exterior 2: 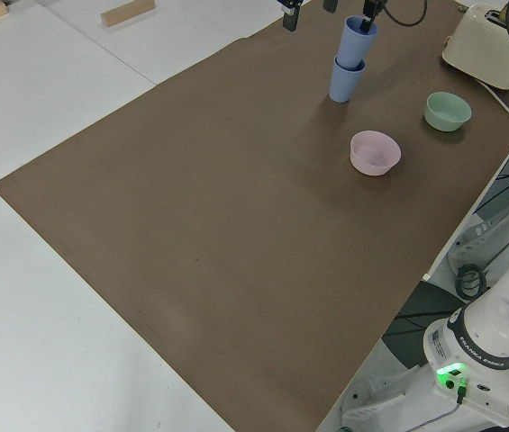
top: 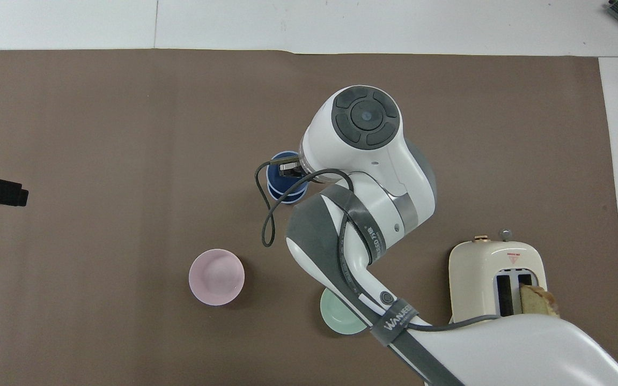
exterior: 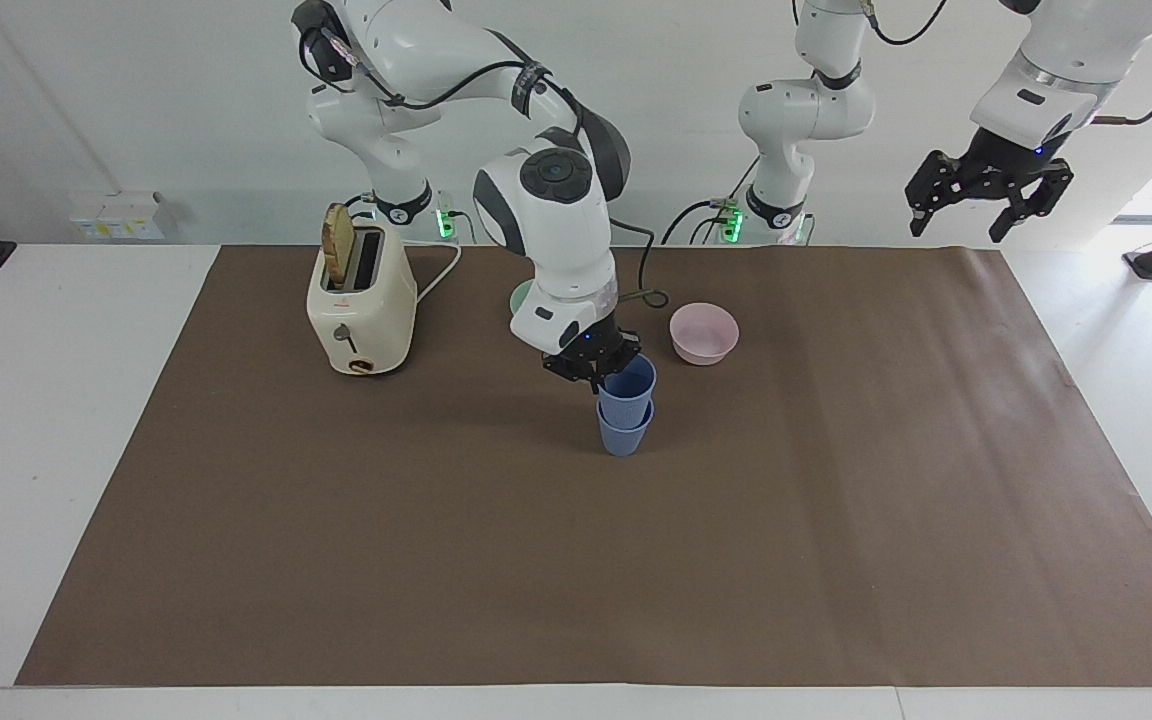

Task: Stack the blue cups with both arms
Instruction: 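Lower the held cup into the centered blue cup and open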

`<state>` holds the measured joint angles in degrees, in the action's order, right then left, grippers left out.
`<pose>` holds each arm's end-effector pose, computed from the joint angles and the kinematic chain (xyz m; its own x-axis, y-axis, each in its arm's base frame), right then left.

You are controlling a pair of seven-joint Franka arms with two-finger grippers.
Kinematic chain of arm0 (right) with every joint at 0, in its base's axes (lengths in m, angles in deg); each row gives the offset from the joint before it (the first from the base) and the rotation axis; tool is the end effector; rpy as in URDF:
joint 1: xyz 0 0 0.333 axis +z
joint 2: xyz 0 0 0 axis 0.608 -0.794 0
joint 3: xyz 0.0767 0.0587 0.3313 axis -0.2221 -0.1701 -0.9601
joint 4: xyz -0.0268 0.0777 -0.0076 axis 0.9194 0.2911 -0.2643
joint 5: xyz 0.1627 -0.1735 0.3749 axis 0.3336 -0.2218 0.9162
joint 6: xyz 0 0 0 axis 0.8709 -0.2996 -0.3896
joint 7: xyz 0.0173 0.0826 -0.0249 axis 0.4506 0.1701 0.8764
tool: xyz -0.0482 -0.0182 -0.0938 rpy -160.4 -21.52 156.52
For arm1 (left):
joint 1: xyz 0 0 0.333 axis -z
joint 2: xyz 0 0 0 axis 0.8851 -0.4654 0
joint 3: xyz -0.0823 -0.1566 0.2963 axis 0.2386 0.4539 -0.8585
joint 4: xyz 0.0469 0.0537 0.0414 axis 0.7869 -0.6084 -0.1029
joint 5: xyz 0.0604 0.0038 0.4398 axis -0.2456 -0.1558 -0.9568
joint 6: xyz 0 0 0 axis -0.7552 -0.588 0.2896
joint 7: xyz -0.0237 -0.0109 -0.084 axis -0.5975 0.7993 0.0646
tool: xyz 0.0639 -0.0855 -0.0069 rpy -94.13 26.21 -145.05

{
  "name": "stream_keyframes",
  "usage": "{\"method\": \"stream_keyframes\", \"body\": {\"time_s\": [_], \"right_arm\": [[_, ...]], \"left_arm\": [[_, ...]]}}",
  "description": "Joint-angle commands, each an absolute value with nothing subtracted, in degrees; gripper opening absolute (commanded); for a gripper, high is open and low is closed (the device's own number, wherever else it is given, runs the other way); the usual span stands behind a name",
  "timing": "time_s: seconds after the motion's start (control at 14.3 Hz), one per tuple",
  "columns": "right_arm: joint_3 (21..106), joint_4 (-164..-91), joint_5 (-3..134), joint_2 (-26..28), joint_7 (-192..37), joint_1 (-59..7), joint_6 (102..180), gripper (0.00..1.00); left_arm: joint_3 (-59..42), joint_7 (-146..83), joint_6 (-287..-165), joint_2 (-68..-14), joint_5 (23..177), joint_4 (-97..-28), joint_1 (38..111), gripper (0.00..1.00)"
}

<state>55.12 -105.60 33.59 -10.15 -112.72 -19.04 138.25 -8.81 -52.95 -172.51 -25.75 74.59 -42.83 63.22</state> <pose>0.6536 0.3971 0.4598 0.9934 0.0933 0.0673 0.1019 -0.9851 -0.1388 0.5648 -0.0383 0.7065 0.9853 -0.1704 0.0142 -0.1703 -0.9854 -0.0052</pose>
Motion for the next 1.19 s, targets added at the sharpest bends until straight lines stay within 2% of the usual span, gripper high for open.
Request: {"method": "stream_keyframes", "body": {"time_s": [0.0,0.07,0.14,0.21,0.28,0.84,1.12], "right_arm": [[54.6,-105.9,34.0,-11.0,-113.4,-19.3,140.1,0.00],[54.6,-105.9,34.2,-11.0,-113.4,-19.3,140.1,0.00],[54.6,-105.9,34.4,-11.0,-113.4,-19.3,140.0,0.15],[54.6,-105.9,34.2,-11.0,-113.4,-19.4,140.0,0.65],[54.6,-105.9,33.9,-11.0,-113.2,-19.3,140.0,1.00],[55.0,-105.3,32.1,-10.3,-113.4,-20.9,138.1,1.00],[55.2,-104.8,32.0,-6.3,-112.0,-25.5,133.2,1.00]], "left_arm": [[-8.7,-52.6,-171.8,-25.2,75.4,-42.9,62.6,1.00],[-8.6,-52.6,-171.7,-25.1,75.4,-42.9,62.6,1.00],[-8.6,-52.6,-171.8,-25.1,75.4,-42.8,62.6,1.00],[-8.6,-52.6,-171.7,-25.1,75.4,-42.8,62.6,1.00],[-8.6,-52.6,-171.8,-25.1,75.4,-42.9,62.7,1.00],[-8.6,-52.6,-171.7,-25.1,75.4,-42.8,62.6,1.00],[-8.6,-52.6,-171.8,-25.1,75.4,-42.9,62.7,1.00]]}}
